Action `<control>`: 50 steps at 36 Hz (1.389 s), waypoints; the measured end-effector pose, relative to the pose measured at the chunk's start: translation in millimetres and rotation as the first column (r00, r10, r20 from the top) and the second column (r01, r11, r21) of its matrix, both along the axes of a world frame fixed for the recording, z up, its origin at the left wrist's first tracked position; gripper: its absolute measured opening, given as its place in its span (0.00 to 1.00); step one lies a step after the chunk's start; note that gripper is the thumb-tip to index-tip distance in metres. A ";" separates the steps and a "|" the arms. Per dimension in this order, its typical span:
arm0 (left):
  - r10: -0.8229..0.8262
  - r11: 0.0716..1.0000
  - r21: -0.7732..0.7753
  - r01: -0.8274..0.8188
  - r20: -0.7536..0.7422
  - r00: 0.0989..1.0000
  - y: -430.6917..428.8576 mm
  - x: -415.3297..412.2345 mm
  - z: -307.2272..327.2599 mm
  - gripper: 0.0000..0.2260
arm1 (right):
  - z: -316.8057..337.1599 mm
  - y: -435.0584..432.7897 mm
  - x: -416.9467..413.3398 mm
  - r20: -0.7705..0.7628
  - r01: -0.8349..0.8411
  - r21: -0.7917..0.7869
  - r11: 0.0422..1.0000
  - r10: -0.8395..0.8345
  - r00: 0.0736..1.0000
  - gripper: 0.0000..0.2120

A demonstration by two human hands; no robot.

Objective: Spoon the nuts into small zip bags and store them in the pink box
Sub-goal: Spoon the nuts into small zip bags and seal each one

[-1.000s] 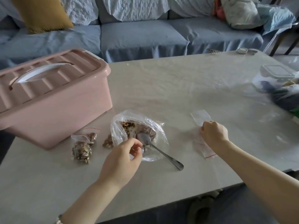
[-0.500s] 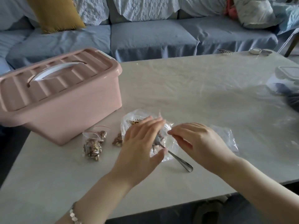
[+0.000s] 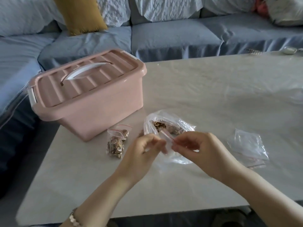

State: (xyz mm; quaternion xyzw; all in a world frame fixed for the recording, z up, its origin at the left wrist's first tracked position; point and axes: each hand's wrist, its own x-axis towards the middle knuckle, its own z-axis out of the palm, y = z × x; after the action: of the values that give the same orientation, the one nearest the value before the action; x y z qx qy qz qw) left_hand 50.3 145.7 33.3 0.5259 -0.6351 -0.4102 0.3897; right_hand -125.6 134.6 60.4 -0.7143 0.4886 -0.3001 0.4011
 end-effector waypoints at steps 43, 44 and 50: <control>0.386 0.810 0.562 -0.168 -0.296 0.873 8.6 -20.9 22.2 0.08 | -32.2 24.5 19.8 0.043 0.169 -0.326 0.930 -0.164 0.985 0.07; 0.395 0.812 0.555 -0.181 -0.294 0.870 8.9 -21.5 22.2 0.08 | -31.9 24.7 20.0 0.050 0.175 -0.326 0.929 -0.168 0.985 0.07; 0.366 0.881 0.408 -0.239 -0.270 0.890 12.4 -22.3 20.5 0.09 | -21.2 27.8 19.8 0.143 0.195 -0.134 0.972 -0.175 0.974 0.06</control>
State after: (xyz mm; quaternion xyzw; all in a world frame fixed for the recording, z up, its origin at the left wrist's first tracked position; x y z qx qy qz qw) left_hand 27.9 158.1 53.8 0.6040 -0.3798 -0.5378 0.4491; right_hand -105.8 162.4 39.2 -0.6721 0.5025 -0.4174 0.3485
